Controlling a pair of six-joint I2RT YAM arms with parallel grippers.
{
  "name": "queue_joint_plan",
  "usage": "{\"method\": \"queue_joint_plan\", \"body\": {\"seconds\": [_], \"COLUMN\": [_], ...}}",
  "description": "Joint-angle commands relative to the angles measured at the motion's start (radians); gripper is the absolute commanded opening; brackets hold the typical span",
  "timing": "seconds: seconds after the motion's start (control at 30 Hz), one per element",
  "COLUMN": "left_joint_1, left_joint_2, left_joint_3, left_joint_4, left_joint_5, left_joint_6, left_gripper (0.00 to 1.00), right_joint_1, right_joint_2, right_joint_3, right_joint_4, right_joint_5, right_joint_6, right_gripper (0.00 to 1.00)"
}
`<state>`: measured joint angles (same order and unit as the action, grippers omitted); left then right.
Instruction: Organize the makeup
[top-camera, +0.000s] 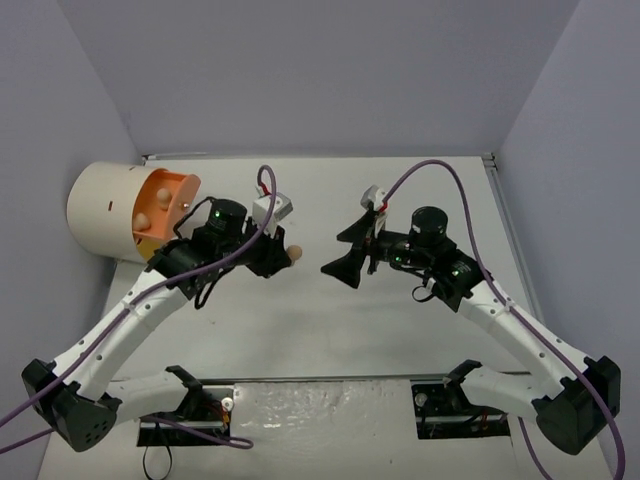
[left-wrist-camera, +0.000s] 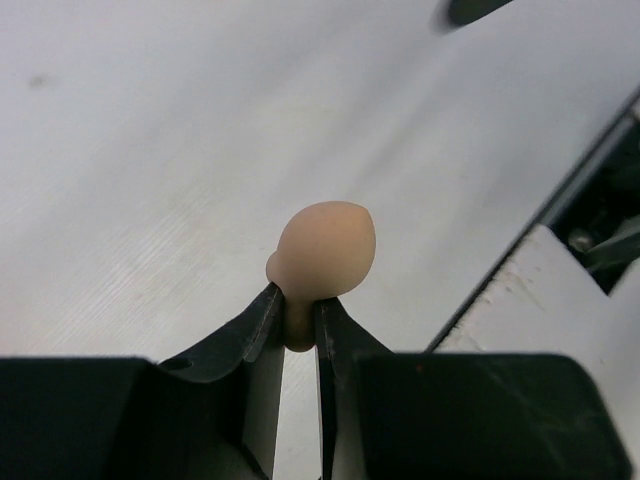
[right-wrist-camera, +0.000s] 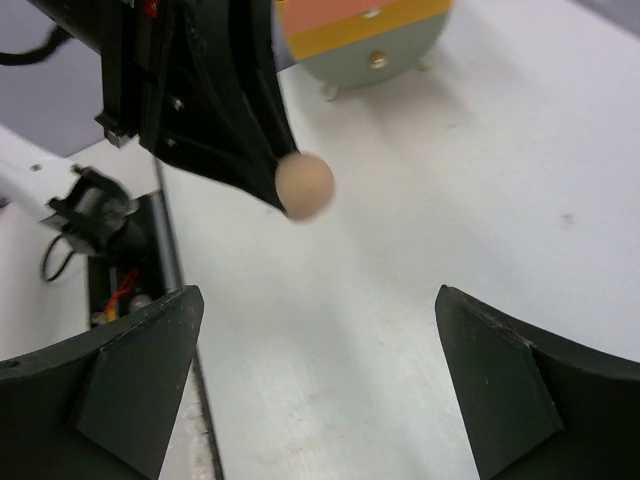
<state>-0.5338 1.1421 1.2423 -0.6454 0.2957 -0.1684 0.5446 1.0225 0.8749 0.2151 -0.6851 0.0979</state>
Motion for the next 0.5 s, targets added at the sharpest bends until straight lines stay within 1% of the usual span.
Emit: {"method": "queue_joint_plan", "body": {"seconds": [0.0,0.07,0.1,0.13,0.27,0.33,0.47], "left_joint_1": [0.151,0.209,0.267,0.305,0.447,0.487,0.551], "left_joint_2": [0.004,0.023,0.035,0.050,0.138,0.174,0.257], "left_joint_3": [0.225,0.297,0.326,0.353,0.485,0.518,0.537], "left_joint_4": [-0.140,-0.174,-0.204,-0.220,-0.256,-0.273,-0.287], "left_joint_5": [-0.324,-0.420,-0.445,-0.459,-0.471,-0.480,-0.424], "left_joint_6": [-0.027,-0.029,-0.029,-0.028,-0.031,-0.028,-0.046], "left_gripper": [0.00,0.00,0.00,0.00,0.00,0.00,0.00], "right_joint_1": [-0.034,-0.038,-0.041,-0.041,-0.050,-0.050,-0.053], "right_joint_2": [-0.095,-0.117,-0.124,-0.129,-0.137,-0.136,-0.142], "right_joint_3": [0.013,0.003,-0.010,-0.017,-0.033,-0.034,-0.037], "right_joint_4": [-0.035,-0.059,-0.071,-0.072,-0.084,-0.086,-0.089], "right_joint_5": [0.258,0.341,0.404,0.410,0.464,0.461,0.471], "right_joint_6": [-0.038,-0.041,-0.040,-0.040,-0.034,-0.036,-0.041], "right_gripper": [1.00,1.00,1.00,1.00,1.00,1.00,1.00]}}
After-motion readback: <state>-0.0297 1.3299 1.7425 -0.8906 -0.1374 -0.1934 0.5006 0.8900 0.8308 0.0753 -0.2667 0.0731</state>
